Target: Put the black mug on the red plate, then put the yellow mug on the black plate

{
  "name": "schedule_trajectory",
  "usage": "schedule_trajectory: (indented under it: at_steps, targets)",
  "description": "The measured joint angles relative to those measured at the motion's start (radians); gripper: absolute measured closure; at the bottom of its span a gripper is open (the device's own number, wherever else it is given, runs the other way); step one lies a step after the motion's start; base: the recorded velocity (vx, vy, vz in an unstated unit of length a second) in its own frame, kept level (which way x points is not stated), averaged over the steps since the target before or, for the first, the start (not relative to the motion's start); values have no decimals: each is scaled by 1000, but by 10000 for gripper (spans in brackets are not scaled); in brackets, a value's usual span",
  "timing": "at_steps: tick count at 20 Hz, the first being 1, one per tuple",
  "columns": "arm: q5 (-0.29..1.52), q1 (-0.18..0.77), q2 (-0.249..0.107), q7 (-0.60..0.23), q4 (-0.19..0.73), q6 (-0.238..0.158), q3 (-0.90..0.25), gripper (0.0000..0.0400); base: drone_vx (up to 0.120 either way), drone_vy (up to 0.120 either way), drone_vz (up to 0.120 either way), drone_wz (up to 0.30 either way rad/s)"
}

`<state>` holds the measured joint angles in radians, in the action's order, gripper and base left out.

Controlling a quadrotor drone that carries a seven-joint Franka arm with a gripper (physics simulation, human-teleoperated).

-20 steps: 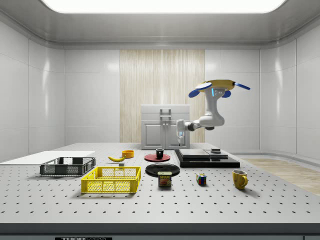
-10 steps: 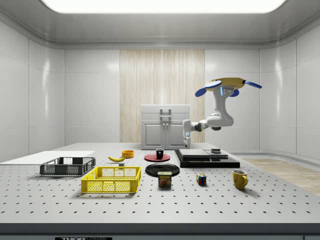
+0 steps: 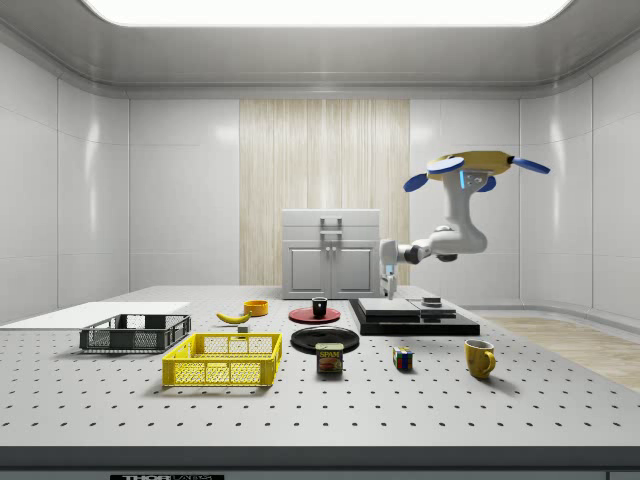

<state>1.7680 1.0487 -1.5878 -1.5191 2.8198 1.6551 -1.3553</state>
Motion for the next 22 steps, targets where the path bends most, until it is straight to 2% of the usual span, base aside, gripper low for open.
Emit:
schedule_trajectory:
  at_steps: [22]
  targets:
    - [-1, 1, -2, 0, 0, 2, 0, 0, -120, 120, 0, 0]
